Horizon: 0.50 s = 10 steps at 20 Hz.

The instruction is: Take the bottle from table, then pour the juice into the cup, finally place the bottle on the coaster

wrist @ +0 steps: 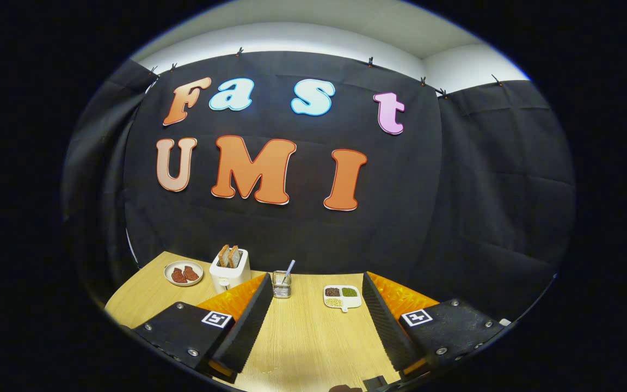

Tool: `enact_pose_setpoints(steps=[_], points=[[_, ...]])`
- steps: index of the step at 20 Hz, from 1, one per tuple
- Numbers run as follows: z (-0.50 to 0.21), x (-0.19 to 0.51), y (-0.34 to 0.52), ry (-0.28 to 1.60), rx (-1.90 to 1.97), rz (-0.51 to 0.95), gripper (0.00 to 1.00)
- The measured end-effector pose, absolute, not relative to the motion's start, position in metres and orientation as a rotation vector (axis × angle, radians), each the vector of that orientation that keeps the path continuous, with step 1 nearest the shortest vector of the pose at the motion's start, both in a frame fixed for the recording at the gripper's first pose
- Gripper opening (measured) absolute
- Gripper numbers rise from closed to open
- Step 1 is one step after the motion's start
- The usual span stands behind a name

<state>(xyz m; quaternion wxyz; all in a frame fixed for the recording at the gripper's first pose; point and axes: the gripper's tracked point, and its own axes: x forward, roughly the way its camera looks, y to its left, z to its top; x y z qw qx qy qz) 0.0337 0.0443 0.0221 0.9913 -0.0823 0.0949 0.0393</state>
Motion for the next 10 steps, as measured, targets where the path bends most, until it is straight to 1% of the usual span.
enact_pose_setpoints(steps=[10], points=[[0.0168, 0.0397, 0.0570, 0.189, -0.151, 0.105, 0.97]])
